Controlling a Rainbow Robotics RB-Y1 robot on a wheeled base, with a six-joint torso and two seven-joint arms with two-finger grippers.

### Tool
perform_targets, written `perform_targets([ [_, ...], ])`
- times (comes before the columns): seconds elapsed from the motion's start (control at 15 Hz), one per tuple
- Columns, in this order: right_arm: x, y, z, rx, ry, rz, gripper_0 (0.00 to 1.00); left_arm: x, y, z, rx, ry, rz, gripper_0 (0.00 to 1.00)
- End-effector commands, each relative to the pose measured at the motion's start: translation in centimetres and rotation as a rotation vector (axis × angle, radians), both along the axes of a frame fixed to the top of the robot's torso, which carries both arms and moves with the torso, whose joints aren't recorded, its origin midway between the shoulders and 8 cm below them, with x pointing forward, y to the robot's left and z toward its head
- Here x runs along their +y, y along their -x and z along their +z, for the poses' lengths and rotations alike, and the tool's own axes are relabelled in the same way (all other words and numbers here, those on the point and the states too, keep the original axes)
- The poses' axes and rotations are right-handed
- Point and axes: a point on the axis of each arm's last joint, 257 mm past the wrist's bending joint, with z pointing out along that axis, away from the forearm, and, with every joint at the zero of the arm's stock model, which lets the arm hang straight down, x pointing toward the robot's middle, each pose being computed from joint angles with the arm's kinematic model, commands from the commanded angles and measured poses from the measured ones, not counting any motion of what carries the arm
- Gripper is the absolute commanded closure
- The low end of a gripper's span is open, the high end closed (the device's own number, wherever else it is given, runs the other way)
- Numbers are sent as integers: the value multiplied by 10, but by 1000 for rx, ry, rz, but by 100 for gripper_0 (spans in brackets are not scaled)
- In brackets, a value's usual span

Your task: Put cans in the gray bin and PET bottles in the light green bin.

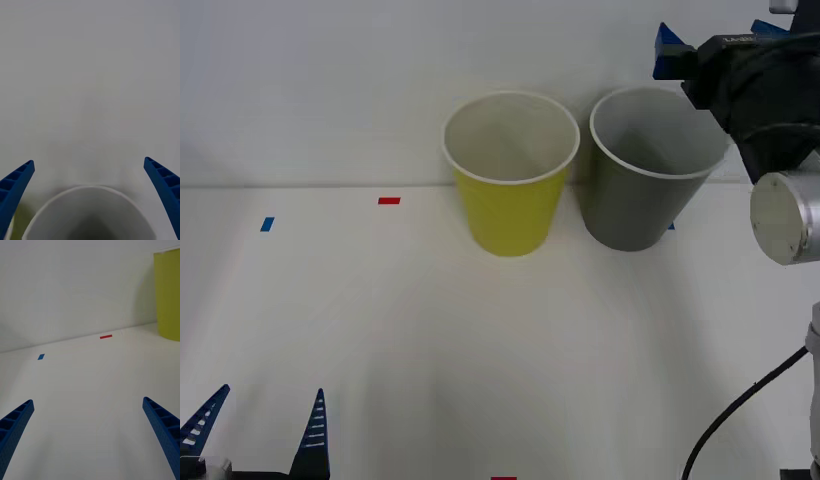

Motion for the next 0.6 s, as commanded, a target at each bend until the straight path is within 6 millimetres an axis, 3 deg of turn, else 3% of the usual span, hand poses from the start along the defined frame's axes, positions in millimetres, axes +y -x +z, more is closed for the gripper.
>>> perform_targets([
  [0.07, -6, 35, -10, -6, -9, 13, 0, 0, 0, 0, 0, 0, 0, 0],
  [0.6, -16, 101, -50, -128, -29, 40, 0, 0, 0, 0, 0, 0, 0, 0],
])
